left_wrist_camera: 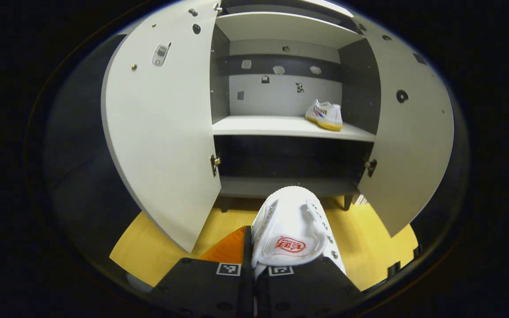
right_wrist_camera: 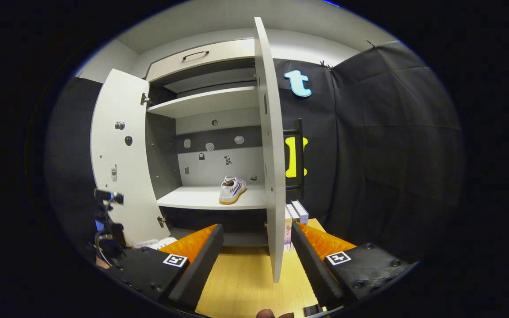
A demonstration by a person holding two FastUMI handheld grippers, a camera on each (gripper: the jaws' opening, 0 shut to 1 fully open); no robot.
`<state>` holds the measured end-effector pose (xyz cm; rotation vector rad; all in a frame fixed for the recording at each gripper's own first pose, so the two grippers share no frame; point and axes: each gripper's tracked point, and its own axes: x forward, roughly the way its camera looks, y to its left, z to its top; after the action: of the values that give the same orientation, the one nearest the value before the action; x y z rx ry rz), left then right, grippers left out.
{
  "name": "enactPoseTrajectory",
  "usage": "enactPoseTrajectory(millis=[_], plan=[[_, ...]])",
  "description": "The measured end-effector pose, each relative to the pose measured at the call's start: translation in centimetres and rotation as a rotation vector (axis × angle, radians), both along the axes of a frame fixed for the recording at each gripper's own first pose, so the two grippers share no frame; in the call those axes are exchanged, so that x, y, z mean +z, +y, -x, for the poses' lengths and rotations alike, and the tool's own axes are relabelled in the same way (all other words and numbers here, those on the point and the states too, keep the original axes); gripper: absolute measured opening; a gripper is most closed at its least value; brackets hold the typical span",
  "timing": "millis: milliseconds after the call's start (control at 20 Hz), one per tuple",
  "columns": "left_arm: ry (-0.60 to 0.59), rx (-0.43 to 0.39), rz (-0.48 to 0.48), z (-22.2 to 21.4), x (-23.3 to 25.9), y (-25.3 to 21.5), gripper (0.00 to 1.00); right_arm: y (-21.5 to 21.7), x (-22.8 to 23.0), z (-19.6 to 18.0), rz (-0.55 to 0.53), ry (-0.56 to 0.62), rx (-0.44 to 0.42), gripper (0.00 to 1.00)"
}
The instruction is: Grab one shoe with the right hand and put it into the shoe cabinet, grab the other shoe with the left hand and put it into the shoe cabinet; then close the right door with the right hand and the left door with the left hand.
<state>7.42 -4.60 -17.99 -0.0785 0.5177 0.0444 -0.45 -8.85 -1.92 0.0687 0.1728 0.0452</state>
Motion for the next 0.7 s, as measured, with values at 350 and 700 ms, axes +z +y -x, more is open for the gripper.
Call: enactPoseTrajectory(millis=[350,700], plan=[[-0.115,0.070,0.014,-8.8,9.6,0.4,0.08,-2.7,-0.3,-0.4,-0.005,0.002,-0.010,0.98],[-0.146,0.102,0.002,-19.8,13.6,0.5,0.08,-4.8,-1.9,0.0,-0.015,0.033,-0.026,0.98]])
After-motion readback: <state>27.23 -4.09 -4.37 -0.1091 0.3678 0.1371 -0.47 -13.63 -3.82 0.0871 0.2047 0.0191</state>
